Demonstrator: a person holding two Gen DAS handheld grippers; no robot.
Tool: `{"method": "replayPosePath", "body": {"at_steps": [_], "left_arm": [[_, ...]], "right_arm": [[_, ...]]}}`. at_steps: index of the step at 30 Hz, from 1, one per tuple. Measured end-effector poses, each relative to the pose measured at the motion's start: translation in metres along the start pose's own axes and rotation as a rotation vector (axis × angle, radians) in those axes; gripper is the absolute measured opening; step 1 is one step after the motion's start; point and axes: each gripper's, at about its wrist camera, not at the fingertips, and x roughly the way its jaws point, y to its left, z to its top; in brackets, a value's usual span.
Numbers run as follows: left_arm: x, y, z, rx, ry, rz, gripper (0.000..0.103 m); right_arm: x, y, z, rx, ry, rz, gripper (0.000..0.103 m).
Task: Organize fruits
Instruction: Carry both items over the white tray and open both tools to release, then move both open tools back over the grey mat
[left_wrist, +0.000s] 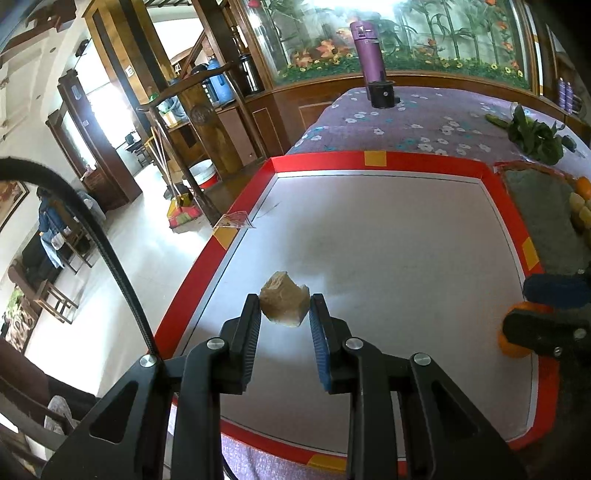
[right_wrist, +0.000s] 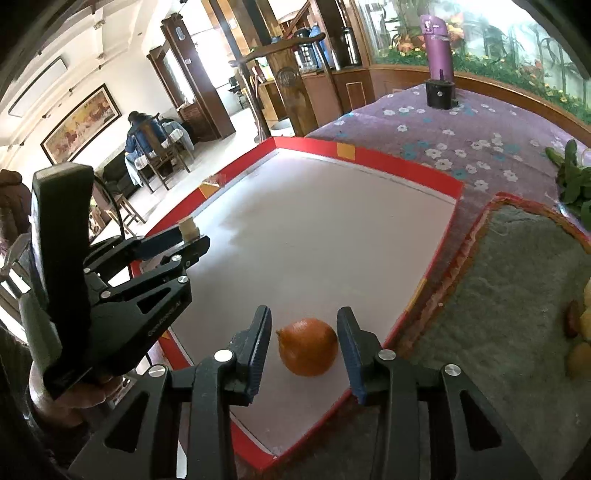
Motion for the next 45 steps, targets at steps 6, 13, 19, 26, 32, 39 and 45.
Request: {"method": "replayPosePath", "body": {"at_steps": [6, 13, 19, 26, 32, 39, 45], "left_arm": [[-0.007, -0.003, 0.003, 0.006, -0.015, 0.010, 0.025], [-0.019, -0.006, 0.007, 0.016, -0.041, 0.028, 0.025], [-0.028, -0.013, 0.013, 0.023, -0.050, 0.031, 0.035], [-0.062, -0.051, 0.024, 0.096, -0.153, -0.053, 0.072], [-0.085, -0.117, 0.038, 0.222, -0.196, -0.218, 0.073], [-0.091, -0.188, 0.047, 0.327, -0.170, -0.314, 0.072], [-0.084, -0.211, 0.050, 0.350, -0.119, -0.358, 0.072]], "right_arm": [[-0.017, -0.005, 0.003, 0.012, -0.041, -0.002, 0.042], [-0.033, -0.012, 0.002, 0.023, -0.069, 0.001, 0.042], [-0.051, -0.022, 0.000, 0.040, -0.099, -0.001, 0.042], [-0.106, -0.080, -0.030, 0.095, -0.160, -0.106, 0.045], [-0.163, -0.170, -0.087, 0.279, -0.178, -0.261, 0.048], [-0.202, -0.230, -0.124, 0.411, -0.200, -0.302, 0.048], [-0.198, -0.243, -0.119, 0.387, -0.183, -0.279, 0.048]]}}
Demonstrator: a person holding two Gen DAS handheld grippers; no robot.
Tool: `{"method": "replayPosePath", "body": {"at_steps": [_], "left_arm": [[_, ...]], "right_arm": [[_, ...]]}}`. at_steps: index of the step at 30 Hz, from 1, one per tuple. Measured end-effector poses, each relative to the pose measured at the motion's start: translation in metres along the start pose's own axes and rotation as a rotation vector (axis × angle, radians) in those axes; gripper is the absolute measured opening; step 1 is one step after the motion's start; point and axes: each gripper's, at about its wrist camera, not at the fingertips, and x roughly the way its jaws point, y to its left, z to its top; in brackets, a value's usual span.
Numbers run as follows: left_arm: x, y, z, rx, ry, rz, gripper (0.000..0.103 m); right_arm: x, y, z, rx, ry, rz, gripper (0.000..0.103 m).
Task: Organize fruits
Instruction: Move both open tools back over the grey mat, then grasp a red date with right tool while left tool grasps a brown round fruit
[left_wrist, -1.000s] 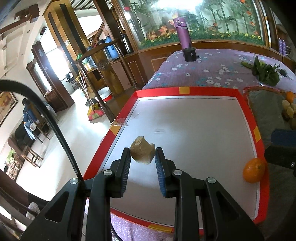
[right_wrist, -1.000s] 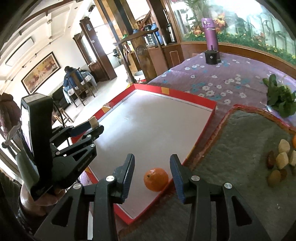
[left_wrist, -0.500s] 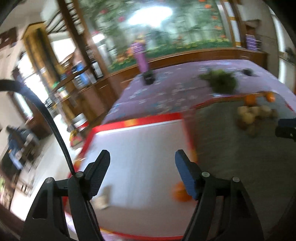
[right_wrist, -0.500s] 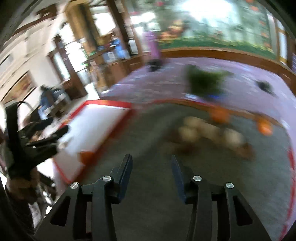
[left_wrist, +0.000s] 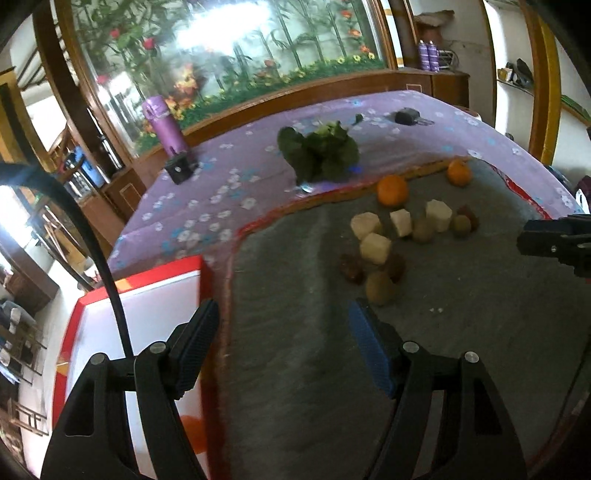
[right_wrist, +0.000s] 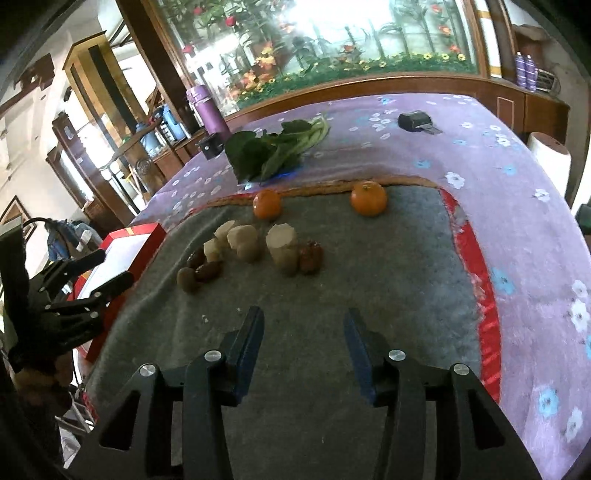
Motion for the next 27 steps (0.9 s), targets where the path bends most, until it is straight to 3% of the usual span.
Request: {"method": "replayPosePath", "body": {"at_steps": [19, 23, 27], "left_arm": [[0.024, -0.015, 0.004, -0.002, 0.081, -0.218, 0.067], [0.024, -0.019, 0.002, 0.003, 0.100, -0.247, 0.063], [0.025, -0.026, 0.005, 0.005, 0.111, -0.270, 0.063]], "right_arm": [[0.072, 0.012, 0.039, -0.131, 0.091, -0.128, 0.045], [0.077, 0.022, 0.037, -0.205, 0.068, -0.199, 0.022], [0.073, 0.013, 0.037, -0.174, 0.059, -0.173, 0.020]]}}
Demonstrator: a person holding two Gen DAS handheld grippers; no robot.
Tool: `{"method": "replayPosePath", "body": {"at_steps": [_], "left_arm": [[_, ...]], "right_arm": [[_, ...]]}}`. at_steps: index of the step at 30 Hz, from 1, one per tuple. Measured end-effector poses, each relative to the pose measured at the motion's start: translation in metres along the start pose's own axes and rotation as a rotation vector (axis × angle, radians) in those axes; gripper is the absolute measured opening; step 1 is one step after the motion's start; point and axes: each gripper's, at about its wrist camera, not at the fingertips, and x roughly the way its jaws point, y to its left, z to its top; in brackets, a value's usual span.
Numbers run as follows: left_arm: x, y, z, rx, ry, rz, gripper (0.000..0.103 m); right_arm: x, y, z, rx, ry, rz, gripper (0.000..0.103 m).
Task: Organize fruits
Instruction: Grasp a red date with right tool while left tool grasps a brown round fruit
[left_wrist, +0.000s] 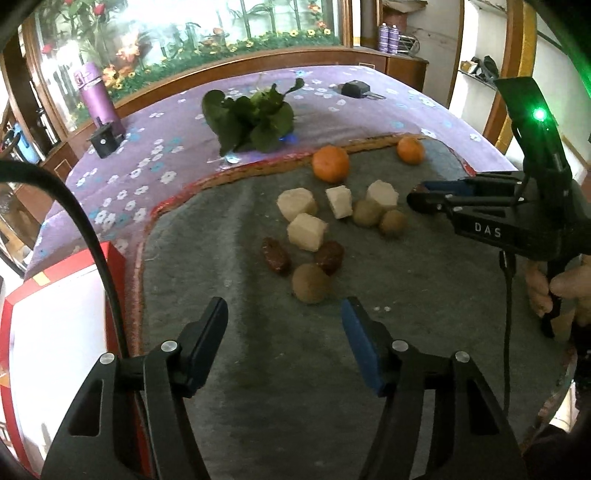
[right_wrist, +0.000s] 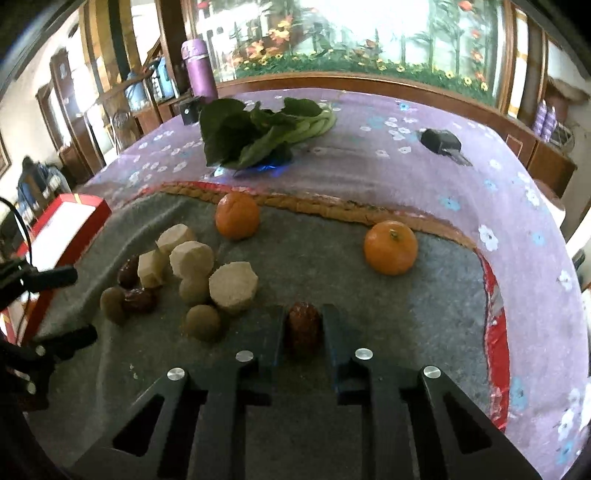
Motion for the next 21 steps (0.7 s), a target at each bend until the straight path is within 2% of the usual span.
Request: {"method": "replayPosePath", "body": {"at_steps": [2, 5, 9, 13, 16, 21], "left_arm": [[0.003, -0.002, 0.003, 0.001, 0.002, 0.000, 0.061], [0.012, -0.003, 0.007, 0.006, 0.022, -0.009, 0.045], [0.024, -0.002, 0.010, -0.009, 0.052, -0.030, 0.031], [0.029, -0.005, 0.012, 0.000, 0.057, -0.048, 0.028], [0.030, -0.006, 0.012, -0.001, 0.049, -0.063, 0.021], [0.030, -0.003, 0.011, -0.021, 0.036, -0.075, 0.020]], "right_arm": [[-0.001, -0.004, 0.000, 0.007, -0.001, 0.017, 0.020], [-0.002, -0.010, -0.001, 0.031, 0.002, 0.055, 0.020], [-0.003, -0.017, -0.001, 0.070, 0.011, 0.092, 0.020], [-0.003, -0.017, -0.001, 0.073, 0.013, 0.094, 0.020], [-0.003, -0.017, -0.001, 0.072, 0.012, 0.090, 0.020], [-0.004, -0.017, -0.002, 0.071, 0.011, 0.090, 0.020]]}}
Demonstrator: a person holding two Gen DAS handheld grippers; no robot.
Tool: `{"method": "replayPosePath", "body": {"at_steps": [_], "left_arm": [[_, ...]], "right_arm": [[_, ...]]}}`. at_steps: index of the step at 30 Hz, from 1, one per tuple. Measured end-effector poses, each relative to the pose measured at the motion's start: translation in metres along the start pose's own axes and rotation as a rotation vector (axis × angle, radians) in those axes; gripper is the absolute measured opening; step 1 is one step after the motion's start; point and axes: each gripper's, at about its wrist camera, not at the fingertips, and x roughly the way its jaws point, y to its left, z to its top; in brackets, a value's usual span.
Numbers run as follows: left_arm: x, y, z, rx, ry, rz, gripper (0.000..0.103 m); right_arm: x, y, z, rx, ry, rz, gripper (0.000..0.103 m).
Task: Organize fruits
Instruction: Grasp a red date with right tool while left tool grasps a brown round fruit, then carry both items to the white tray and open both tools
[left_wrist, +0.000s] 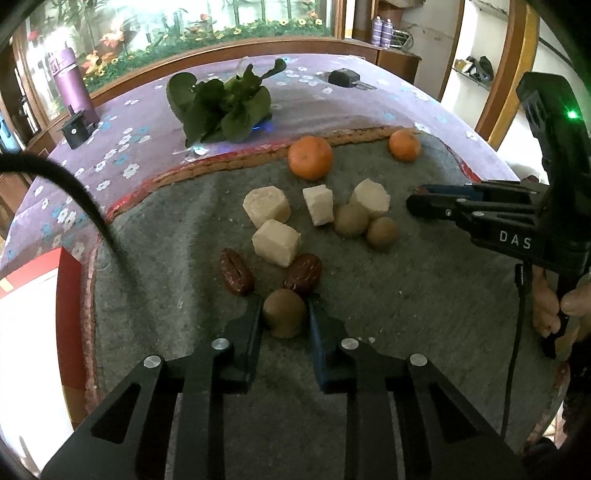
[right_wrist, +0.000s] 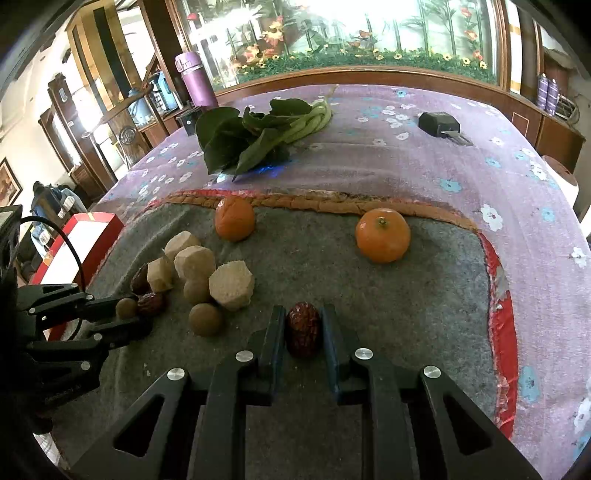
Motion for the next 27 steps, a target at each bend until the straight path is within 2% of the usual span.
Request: {"method": "replayPosePath", "body": {"at_steps": [8, 11, 14, 20, 27], "left_arm": [[-0.015, 0.009, -0.009, -0.047, -0.030, -0.015, 0.020], [-0.031, 0.016, -0.015, -0.062, -0.055, 0.015, 0.020], [-0.053, 0.026, -0.027, -0.085, -0.091, 0.049, 0.020], [-0.097, 0.064, -0.061, -0.159, -0.151, 0.142, 0.020], [-0.123, 0.123, -0.100, -0.273, -0.171, 0.271, 0.021]], "right_arm": [[-0.006, -0.006, -0.003, 0.060, -0.009, 0.013, 0.020], [-0.013, -0.004, -0.005, 0.089, -0.021, 0.025, 0.020], [-0.021, 0.008, -0.006, 0.106, -0.033, 0.076, 0.020], [-0.026, 0.079, 0.000, 0.003, -0.027, 0.181, 0.019], [-0.002, 0.183, 0.010, -0.133, 0.005, 0.304, 0.019]]}}
